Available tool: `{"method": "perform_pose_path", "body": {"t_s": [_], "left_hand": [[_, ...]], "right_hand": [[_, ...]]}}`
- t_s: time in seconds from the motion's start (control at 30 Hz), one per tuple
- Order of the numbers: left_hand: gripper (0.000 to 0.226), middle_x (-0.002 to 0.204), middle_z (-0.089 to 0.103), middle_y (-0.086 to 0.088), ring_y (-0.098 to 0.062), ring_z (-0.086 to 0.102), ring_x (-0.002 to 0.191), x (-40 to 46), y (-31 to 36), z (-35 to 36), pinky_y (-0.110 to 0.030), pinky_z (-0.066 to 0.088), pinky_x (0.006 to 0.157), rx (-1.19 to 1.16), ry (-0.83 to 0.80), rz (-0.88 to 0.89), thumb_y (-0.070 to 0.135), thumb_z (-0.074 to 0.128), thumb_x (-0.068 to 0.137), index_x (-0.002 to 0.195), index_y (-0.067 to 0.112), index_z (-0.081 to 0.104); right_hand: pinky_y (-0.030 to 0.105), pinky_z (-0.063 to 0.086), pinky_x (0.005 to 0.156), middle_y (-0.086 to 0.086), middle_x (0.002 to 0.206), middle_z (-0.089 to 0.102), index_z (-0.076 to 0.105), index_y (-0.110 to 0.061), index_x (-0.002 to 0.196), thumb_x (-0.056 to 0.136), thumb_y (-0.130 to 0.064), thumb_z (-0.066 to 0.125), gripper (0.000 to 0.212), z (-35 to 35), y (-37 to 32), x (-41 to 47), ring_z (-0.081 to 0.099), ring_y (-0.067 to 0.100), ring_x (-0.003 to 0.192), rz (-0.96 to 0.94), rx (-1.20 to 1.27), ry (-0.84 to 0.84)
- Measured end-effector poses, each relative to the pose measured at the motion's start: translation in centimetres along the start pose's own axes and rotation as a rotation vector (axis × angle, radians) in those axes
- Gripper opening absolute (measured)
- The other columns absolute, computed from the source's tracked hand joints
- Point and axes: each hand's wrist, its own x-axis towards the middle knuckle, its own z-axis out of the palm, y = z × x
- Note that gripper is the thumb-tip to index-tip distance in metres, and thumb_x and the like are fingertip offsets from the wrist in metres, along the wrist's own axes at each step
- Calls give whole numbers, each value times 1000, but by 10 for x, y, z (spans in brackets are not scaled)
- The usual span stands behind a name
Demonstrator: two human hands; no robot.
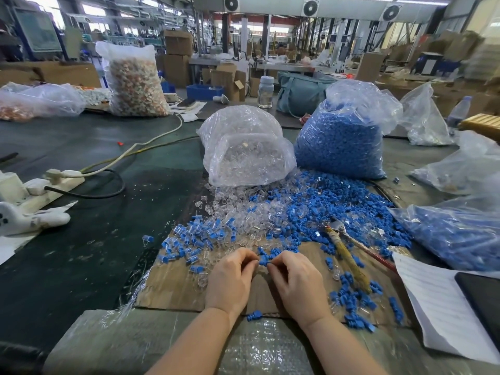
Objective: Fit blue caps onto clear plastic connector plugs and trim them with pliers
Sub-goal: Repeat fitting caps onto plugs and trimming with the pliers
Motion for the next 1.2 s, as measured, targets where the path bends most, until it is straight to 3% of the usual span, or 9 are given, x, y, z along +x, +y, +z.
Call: {"method": "perform_pose_path", "body": {"t_s": [0.3, 0.5, 0.67, 0.83, 0.97, 1.2], "left_hand": [[7, 83, 64, 15, 0, 58, 81, 0, -1, 1, -22, 51, 77, 14, -37, 10, 26, 57, 91, 89, 32, 60], [8, 86, 65, 14, -7, 57, 89, -2, 2, 0, -27, 49, 83, 6, -78, 62, 25, 58, 90, 90, 32, 62], [21, 78, 63, 19, 4, 58, 79, -2, 3, -3, -19, 50, 78, -63, -59, 15, 23, 58, 90, 81, 41, 54], [23, 73, 63, 20, 10, 58, 72, -1, 2, -4, -7, 46, 69, -104, -55, -14, 19, 58, 91, 81, 40, 56], [23, 70, 62, 21, 14, 57, 73, -1, 3, -5, -2, 42, 65, -99, -60, -4, 18, 59, 90, 80, 39, 56], [22, 72, 61, 19, 9, 56, 71, -1, 3, -5, -7, 44, 67, -86, -54, 10, 21, 66, 85, 76, 38, 56]], "right_hand": [[29, 46, 54, -4, 62, 58, 57, -16, 66, 75, -16, 76, 22, 1, -2, 0, 55, 16, 58, -75, -60, 49], [27, 46, 50, -5, 59, 57, 57, -15, 63, 72, -14, 79, 25, 1, 0, -1, 53, 14, 54, -104, -66, 57], [25, 47, 54, -6, 65, 60, 61, -16, 69, 72, -17, 80, 19, 0, -1, -2, 56, 12, 60, -141, -59, 56], [23, 51, 65, -5, 81, 64, 70, -15, 91, 73, -18, 80, 21, -1, 0, -2, 60, 13, 74, -167, -23, 53], [24, 50, 62, -5, 78, 63, 72, -16, 86, 73, -17, 80, 16, 0, 1, -1, 60, 14, 71, -191, -40, 58], [23, 51, 60, -5, 76, 62, 71, -16, 83, 72, -20, 81, 15, -1, 0, -1, 60, 14, 69, -216, -40, 51]]}}
